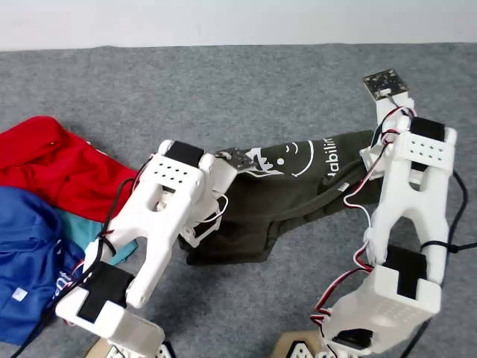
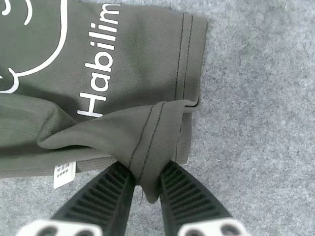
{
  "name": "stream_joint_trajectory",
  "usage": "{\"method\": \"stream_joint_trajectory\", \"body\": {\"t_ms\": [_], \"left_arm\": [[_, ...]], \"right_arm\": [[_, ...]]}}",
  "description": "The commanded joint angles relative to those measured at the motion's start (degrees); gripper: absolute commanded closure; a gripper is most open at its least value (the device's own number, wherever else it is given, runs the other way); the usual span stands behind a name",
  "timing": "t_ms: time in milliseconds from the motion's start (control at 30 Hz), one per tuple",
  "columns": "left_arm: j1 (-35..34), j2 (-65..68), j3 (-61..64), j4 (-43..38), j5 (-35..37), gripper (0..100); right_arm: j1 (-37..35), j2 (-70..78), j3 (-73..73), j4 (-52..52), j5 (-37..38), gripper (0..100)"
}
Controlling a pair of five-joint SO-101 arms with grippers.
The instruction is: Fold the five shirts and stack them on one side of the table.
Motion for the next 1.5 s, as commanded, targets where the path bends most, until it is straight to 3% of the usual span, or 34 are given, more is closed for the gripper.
{"method": "stream_joint_trajectory", "body": {"t_ms": [0, 300, 833, 1100, 1300, 1467], "left_arm": [[-0.18, -2.37, 0.04, 1.58, -0.35, 82], [-0.35, -2.29, 2.07, -3.08, -0.18, 83], [-0.26, -2.29, 2.33, -4.04, -0.44, 100], [-0.26, -2.46, 2.51, 0.26, -0.35, 99], [-0.35, -2.37, 2.51, -0.7, 1.05, 84], [-0.35, -2.29, 2.59, -3.96, 1.49, 83]], "right_arm": [[0.04, -0.48, -0.79, 0.22, 0.26, 98.8], [-1.1, -0.48, -0.79, 0.22, -0.79, 98.8], [-1.1, -0.48, -0.79, 0.22, -0.7, 98.8], [-1.1, -0.48, -0.79, 0.22, -0.7, 98.8], [-1.1, -0.48, -0.79, 0.22, -0.7, 98.8], [-1.01, -0.48, -0.79, 0.22, -0.7, 98.8]]}}
